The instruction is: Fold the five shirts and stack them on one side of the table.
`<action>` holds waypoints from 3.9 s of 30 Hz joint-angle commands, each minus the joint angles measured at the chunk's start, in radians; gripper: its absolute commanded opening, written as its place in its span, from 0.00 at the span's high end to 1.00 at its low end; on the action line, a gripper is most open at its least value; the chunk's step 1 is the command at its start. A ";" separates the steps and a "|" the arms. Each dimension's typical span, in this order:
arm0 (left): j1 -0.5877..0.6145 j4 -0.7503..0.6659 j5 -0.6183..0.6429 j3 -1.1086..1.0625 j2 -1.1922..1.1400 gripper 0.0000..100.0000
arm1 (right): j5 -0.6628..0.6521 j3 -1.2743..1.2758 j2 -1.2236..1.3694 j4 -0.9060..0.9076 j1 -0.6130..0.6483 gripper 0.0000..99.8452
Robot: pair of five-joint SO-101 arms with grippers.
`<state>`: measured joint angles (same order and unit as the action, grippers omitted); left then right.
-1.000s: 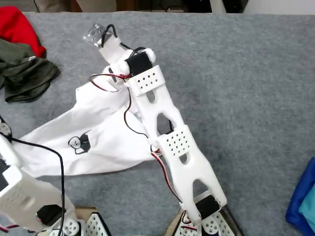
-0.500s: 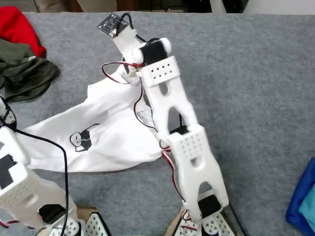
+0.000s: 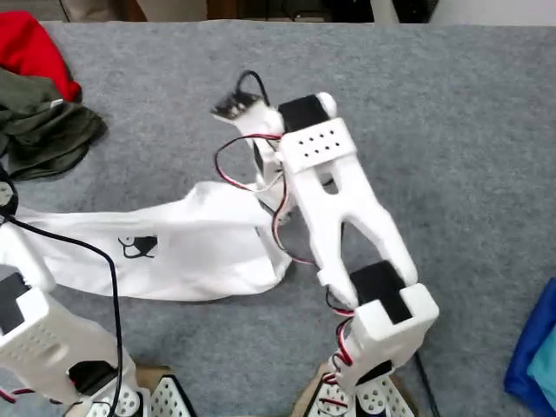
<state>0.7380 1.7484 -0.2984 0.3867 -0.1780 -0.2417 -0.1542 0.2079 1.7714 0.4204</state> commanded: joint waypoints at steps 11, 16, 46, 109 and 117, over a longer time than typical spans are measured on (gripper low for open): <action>-0.100 0.009 -0.044 -0.439 0.421 0.98 | -0.051 0.131 -0.081 0.003 -0.047 0.99; -0.112 -0.023 -0.044 -0.580 0.510 0.98 | -0.051 0.133 -0.081 0.009 -0.041 0.90; -0.104 -0.098 -0.038 -0.724 0.545 0.98 | 0.213 -0.499 0.395 0.017 0.053 0.86; -0.101 -0.098 -0.038 -0.713 0.547 0.98 | 0.339 -0.171 0.170 0.006 0.050 1.00; -0.109 -0.058 -0.038 -0.506 0.547 0.98 | 0.338 -0.443 0.008 0.009 -0.024 1.00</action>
<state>0.6368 1.6563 -0.3353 -0.2516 0.3330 0.0882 -0.4687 0.3337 1.7637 0.4434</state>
